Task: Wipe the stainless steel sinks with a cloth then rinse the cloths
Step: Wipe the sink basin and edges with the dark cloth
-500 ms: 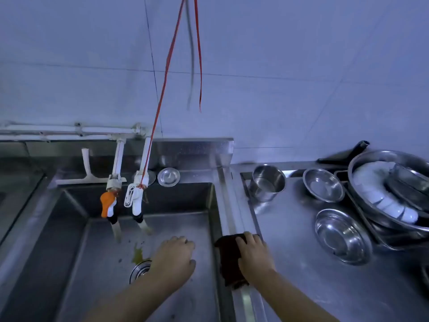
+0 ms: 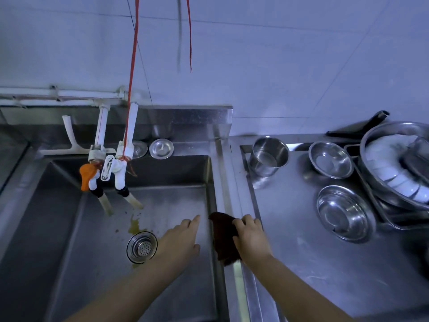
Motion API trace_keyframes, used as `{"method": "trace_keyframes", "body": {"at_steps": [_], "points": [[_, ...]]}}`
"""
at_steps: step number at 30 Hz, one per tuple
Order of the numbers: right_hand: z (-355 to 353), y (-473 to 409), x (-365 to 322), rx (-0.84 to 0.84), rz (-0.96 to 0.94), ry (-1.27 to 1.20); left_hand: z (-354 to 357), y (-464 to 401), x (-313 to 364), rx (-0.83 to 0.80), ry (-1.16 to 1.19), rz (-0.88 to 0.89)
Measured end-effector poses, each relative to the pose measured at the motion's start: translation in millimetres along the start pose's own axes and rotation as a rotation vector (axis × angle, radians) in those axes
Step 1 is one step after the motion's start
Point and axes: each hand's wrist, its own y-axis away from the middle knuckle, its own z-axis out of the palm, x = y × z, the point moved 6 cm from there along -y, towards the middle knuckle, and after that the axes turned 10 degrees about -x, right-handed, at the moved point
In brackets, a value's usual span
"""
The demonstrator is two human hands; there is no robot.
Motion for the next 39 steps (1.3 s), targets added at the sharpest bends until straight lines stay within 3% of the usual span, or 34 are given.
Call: {"method": "trace_keyframes", "body": {"at_steps": [7, 12, 23, 26, 29, 33, 36, 39], "points": [[1.9, 18.0, -34.8, 0.084, -0.199, -0.288, 5.0, 8.4, 6.7, 0.075, 0.111, 0.094], [20.2, 28.1, -78.9, 0.057, -0.354, -0.214, 17.2, 14.5, -21.0, 0.091, 0.045, 0.238], [141.8, 8.3, -133.7, -0.438, -0.319, 0.132, 126.2, 21.5, -115.6, -0.17, 0.264, -0.011], [169.6, 2.7, -126.7, -0.553, -0.223, 0.101, 162.1, 9.7, -123.4, -0.281, 0.283, -0.023], [187.7, -8.7, -112.1, -0.63, -0.085, 0.076, 181.6, -6.0, -123.7, -0.278, 0.332, -0.025], [191.2, -27.1, -98.2, -0.489, 0.042, 0.127, 178.7, -23.5, -130.4, -0.176, 0.41, -0.057], [182.7, -32.5, -108.4, -0.247, -0.031, 0.276, 166.7, -24.9, -150.4, -0.088, 0.396, -0.12], [199.1, -33.1, -120.1, -0.226, -0.131, 0.178, 165.4, -17.4, -176.1, -0.1, 0.317, -0.156]]}}
